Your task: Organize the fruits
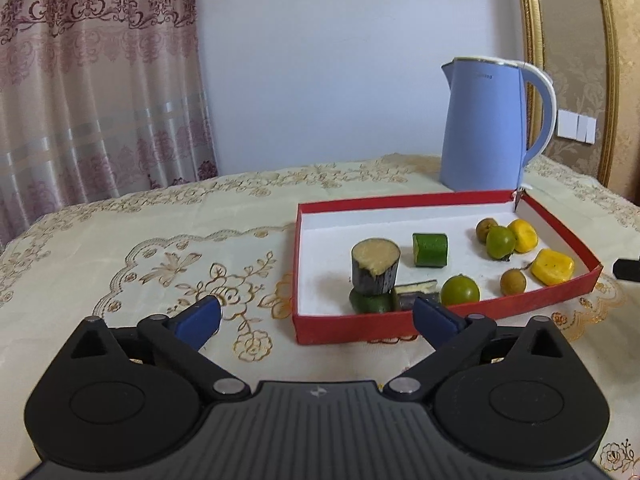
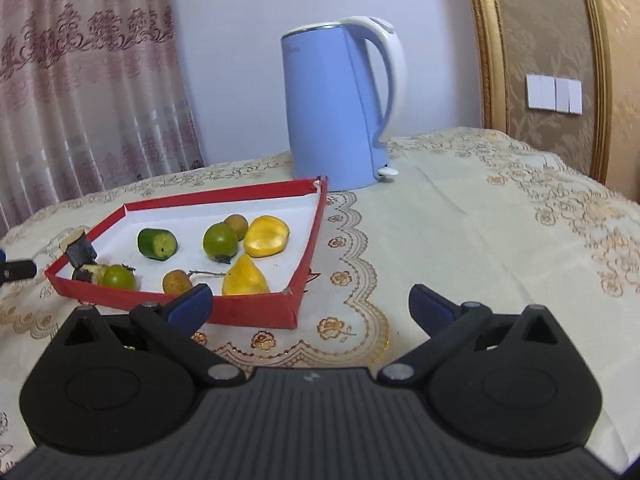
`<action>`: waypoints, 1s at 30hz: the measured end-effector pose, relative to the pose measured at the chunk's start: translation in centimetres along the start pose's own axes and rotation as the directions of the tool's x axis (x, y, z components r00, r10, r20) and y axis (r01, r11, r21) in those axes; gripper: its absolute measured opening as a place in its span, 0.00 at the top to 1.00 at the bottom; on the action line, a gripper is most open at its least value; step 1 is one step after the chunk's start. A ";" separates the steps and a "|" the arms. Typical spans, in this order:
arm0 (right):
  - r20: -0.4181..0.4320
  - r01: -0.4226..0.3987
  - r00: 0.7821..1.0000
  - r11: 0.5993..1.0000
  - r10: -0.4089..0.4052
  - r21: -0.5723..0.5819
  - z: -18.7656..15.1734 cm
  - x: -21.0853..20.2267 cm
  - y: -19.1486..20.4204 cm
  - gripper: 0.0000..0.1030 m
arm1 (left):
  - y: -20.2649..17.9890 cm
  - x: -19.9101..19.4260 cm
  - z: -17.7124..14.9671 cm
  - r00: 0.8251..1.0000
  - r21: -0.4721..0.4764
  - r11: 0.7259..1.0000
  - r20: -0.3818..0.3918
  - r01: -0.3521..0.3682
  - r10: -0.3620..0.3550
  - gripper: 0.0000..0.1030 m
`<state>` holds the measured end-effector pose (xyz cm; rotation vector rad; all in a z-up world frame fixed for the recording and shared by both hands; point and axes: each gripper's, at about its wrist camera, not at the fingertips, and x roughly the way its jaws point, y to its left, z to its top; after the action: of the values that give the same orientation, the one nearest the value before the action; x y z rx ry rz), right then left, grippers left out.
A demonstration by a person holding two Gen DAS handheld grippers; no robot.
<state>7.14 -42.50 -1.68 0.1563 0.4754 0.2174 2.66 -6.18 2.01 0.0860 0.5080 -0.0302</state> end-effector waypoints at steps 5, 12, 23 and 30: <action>-0.024 -0.010 1.000 1.000 0.011 0.022 -0.2 0.3 -0.3 0.00 | -0.6 -0.1 0.4 0.999 0.007 1.000 -0.025 -0.029 0.029 0.00; -0.075 -0.024 0.997 0.998 0.028 0.055 -0.4 1.0 -0.7 0.00 | -0.3 -1.0 0.8 1.000 -0.024 0.999 -0.003 -0.023 0.023 0.00; -0.107 -0.025 0.994 0.998 0.031 0.062 -0.6 1.5 -0.7 0.00 | -0.3 -0.7 -0.8 0.999 -0.046 0.999 -0.037 0.000 -0.001 0.00; -0.117 -0.018 0.993 0.999 0.023 0.047 -0.6 1.8 -0.5 0.00 | 0.9 1.3 -3.3 0.981 -0.059 0.997 -0.188 -0.052 0.040 0.00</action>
<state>8.50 -42.52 -3.04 0.1937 0.5968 0.2371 2.25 -5.00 -1.39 0.0377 0.6939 0.0398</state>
